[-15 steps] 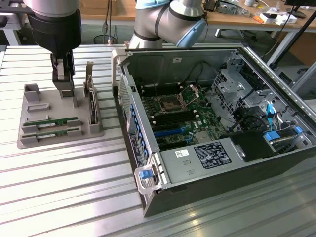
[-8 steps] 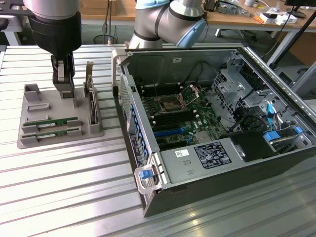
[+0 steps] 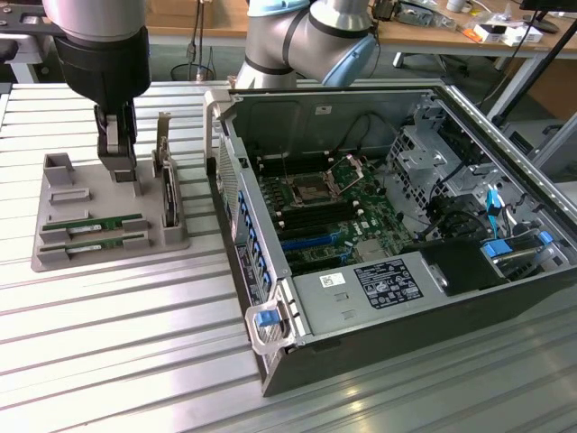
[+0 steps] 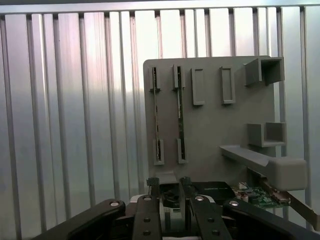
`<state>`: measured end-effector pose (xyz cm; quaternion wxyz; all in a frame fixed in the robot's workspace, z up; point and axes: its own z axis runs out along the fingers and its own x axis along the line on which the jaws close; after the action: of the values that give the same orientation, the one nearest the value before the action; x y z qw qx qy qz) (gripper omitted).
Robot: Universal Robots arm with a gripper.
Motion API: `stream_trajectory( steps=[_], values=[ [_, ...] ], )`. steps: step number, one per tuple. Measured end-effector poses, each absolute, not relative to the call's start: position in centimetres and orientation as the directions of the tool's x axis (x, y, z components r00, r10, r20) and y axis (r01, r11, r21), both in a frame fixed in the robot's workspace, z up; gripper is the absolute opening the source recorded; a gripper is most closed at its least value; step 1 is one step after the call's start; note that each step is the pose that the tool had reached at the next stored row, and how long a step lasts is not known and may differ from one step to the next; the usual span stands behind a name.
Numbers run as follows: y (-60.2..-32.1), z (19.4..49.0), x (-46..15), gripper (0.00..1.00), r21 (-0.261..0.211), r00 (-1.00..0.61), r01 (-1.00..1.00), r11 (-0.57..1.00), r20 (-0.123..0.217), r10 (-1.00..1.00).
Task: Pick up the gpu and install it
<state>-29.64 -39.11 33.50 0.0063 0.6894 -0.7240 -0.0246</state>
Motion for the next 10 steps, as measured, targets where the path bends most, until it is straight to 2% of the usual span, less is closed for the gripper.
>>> stream_trajectory(
  steps=[10],
  values=[
    [-39.11, 32.79, -29.63, 0.30, 0.044, -0.050, -0.998, 0.048, -0.025, -0.998]
  ],
)
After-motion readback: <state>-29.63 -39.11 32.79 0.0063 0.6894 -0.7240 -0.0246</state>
